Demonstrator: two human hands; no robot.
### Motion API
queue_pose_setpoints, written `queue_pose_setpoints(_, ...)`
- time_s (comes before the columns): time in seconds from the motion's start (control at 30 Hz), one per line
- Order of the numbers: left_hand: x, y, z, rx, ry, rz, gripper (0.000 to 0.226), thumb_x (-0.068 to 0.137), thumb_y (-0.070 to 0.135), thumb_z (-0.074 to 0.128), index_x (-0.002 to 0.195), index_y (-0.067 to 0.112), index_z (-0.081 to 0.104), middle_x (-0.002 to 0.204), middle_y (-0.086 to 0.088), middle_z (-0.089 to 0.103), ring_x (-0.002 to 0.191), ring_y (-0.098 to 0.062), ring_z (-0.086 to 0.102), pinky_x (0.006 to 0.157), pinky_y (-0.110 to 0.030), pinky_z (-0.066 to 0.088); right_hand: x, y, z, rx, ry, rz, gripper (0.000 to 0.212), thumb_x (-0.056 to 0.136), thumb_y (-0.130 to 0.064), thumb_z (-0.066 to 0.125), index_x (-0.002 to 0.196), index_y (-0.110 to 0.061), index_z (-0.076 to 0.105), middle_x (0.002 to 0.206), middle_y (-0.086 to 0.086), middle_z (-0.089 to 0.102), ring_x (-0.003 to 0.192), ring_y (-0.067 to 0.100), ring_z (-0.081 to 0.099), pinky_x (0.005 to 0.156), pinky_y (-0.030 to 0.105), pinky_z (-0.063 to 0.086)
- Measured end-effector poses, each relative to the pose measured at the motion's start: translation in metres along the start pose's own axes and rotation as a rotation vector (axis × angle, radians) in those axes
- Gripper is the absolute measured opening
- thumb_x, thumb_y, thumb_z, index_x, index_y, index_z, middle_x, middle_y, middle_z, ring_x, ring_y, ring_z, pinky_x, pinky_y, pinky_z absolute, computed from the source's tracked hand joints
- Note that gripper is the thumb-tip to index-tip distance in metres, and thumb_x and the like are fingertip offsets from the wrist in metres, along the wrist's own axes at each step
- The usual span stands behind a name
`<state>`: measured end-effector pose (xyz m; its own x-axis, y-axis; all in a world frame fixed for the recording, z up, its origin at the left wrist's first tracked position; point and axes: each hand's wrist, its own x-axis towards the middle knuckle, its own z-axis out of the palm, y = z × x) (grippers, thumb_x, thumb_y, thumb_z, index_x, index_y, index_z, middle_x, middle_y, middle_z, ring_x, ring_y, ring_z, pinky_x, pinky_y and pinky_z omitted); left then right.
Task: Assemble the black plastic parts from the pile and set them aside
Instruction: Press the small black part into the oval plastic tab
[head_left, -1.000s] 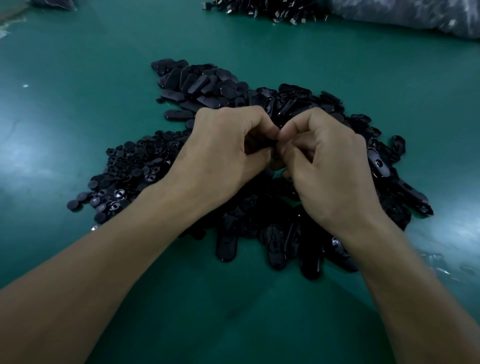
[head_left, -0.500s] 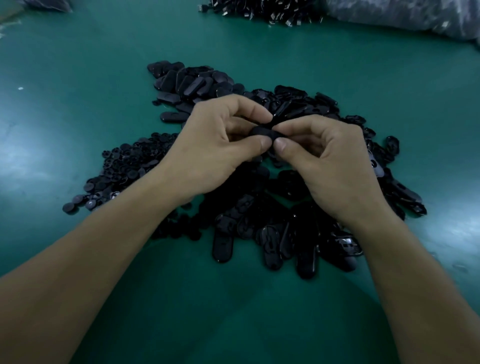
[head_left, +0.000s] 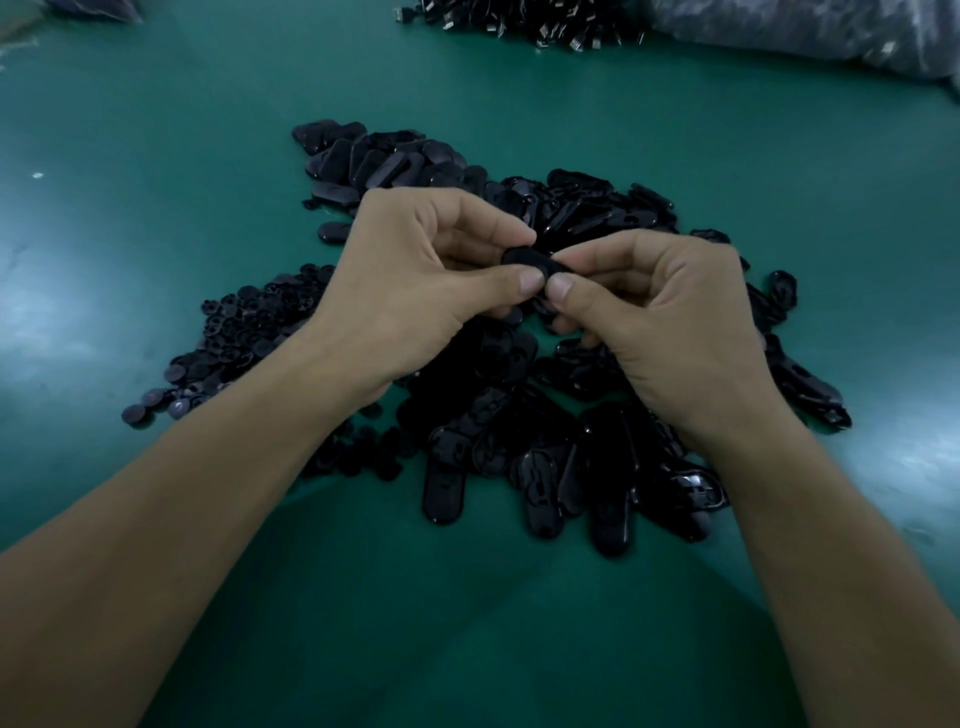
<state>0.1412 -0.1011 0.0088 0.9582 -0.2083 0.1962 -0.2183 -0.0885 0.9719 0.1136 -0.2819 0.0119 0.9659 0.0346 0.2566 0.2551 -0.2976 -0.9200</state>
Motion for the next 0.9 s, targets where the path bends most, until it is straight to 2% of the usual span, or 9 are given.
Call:
queue_pose_setpoints(0.2, -0.0018, 0.0025, 0.0016, 0.011, -0.02, 0.005, 0.019, 0.076, 0.006, 0.083, 0.091, 0.014, 0.073, 0.077, -0.002, 0.074, 0.071, -0.011, 0.073, 0.066, -0.02, 0.058, -0.0011, -0.0011, -0.0013, -0.051, -0.003, -0.015, 0.015, 0.087, -0.012, 0.077, 0.087, -0.026, 0.071, 0.076, -0.007, 0.074, 0.067, 0.006, 0.069, 0.063, 0.018, 0.055)
queue_pose_setpoints(0.33, -0.0022, 0.0025, 0.0015, 0.008, -0.023, 0.002, 0.019, 0.076, 0.006, 0.083, 0.09, 0.014, 0.073, 0.079, -0.007, 0.073, 0.069, -0.012, 0.072, 0.065, -0.021, 0.058, -0.0014, -0.001, 0.0006, -0.066, 0.0, -0.011, 0.017, 0.088, -0.01, 0.075, 0.087, -0.026, 0.069, 0.075, -0.011, 0.072, 0.07, 0.005, 0.068, 0.068, 0.021, 0.057)
queue_pose_setpoints(0.47, -0.002, 0.0013, 0.0021, 0.032, -0.031, 0.012, 0.018, 0.077, 0.006, 0.083, 0.09, 0.014, 0.073, 0.076, -0.005, 0.073, 0.068, -0.014, 0.073, 0.065, -0.021, 0.059, -0.0017, 0.0006, 0.001, -0.1, 0.011, -0.012, 0.016, 0.088, -0.011, 0.075, 0.086, -0.025, 0.068, 0.077, -0.005, 0.072, 0.07, 0.01, 0.069, 0.067, 0.026, 0.06)
queue_pose_setpoints(0.6, -0.0013, 0.0008, 0.0029, 0.069, -0.025, 0.022, 0.017, 0.078, 0.008, 0.083, 0.091, 0.013, 0.073, 0.08, -0.011, 0.073, 0.068, -0.016, 0.074, 0.064, -0.022, 0.059, -0.0007, 0.0008, 0.0015, -0.108, 0.021, -0.008, 0.018, 0.087, -0.011, 0.075, 0.082, -0.026, 0.067, 0.072, -0.008, 0.071, 0.063, 0.003, 0.064, 0.062, 0.021, 0.057)
queue_pose_setpoints(0.7, -0.0008, 0.0004, 0.0031, 0.073, -0.023, 0.023, 0.017, 0.077, 0.008, 0.083, 0.09, 0.014, 0.073, 0.078, -0.01, 0.074, 0.067, -0.016, 0.074, 0.063, -0.022, 0.059, -0.0005, 0.0012, 0.0015, -0.113, 0.029, -0.008, 0.018, 0.087, -0.011, 0.075, 0.082, -0.027, 0.067, 0.073, -0.01, 0.071, 0.062, 0.001, 0.063, 0.061, 0.018, 0.056)
queue_pose_setpoints(0.9, 0.0001, -0.0012, -0.0005, 0.08, -0.012, 0.01, 0.017, 0.075, 0.009, 0.086, 0.084, 0.016, 0.073, 0.075, -0.007, 0.076, 0.067, -0.02, 0.075, 0.063, -0.027, 0.061, -0.001, 0.0037, 0.0015, -0.154, 0.017, -0.024, 0.016, 0.087, -0.012, 0.075, 0.086, -0.026, 0.071, 0.076, -0.006, 0.073, 0.069, 0.009, 0.069, 0.066, 0.028, 0.06)
